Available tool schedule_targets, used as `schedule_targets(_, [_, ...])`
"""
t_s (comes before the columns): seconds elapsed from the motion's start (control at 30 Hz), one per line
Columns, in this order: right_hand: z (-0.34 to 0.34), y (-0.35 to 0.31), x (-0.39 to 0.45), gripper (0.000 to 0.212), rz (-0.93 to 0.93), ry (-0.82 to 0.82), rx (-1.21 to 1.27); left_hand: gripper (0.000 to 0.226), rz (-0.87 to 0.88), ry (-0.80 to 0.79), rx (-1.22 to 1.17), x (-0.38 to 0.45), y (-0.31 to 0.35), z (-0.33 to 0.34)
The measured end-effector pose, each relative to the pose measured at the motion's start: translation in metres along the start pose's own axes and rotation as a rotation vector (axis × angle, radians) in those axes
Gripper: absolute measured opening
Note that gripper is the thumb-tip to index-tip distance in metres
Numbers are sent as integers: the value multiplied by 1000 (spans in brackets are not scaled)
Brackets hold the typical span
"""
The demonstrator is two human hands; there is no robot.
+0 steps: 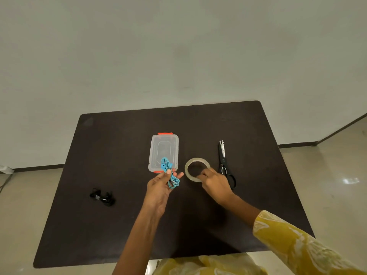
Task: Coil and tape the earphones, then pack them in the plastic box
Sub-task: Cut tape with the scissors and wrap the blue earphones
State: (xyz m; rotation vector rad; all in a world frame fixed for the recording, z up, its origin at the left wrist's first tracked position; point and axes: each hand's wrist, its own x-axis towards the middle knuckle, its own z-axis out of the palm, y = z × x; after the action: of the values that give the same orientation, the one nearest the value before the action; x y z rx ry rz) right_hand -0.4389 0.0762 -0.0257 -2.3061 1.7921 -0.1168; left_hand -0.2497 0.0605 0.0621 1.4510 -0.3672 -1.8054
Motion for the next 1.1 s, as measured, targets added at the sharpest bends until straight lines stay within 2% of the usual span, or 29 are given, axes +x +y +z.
schedule_targets(0.1, [-28,-11,-18,29,-158,196,70,18,0,23,73,3,3,-4])
schedule_targets(0.33, [-45,-22,-36,24,-282,302,133,13,74,90,194,6,11,-14])
schedule_targets(0.4, [-48,-25,-38,24,-294,299,140,16,49,26,174,8,15,-20])
schedule_targets(0.5, [-50,-26,-41,24,-310,310,134,29,-20,-159,135,10,24,-30])
schedule_targets(0.63, [-54,-29,-40,21,-321,321,113,37,-19,-347,62,8,31,-30])
schedule_targets(0.73, [-57,-28,-38,19,-300,351,117,41,-28,-404,90,8,32,-29])
schedule_targets(0.87, [-62,-27,-36,21,-294,336,117,43,-16,-388,93,8,34,-28])
schedule_targets(0.93, [-63,-28,-34,21,-227,328,176,37,-10,-366,76,8,34,-28])
schedule_targets(1.03, [-64,-37,-28,13,95,415,605,27,9,-321,113,8,31,-27])
schedule_targets(1.1, [-67,-47,-18,22,307,492,824,24,33,-297,154,8,29,-26])
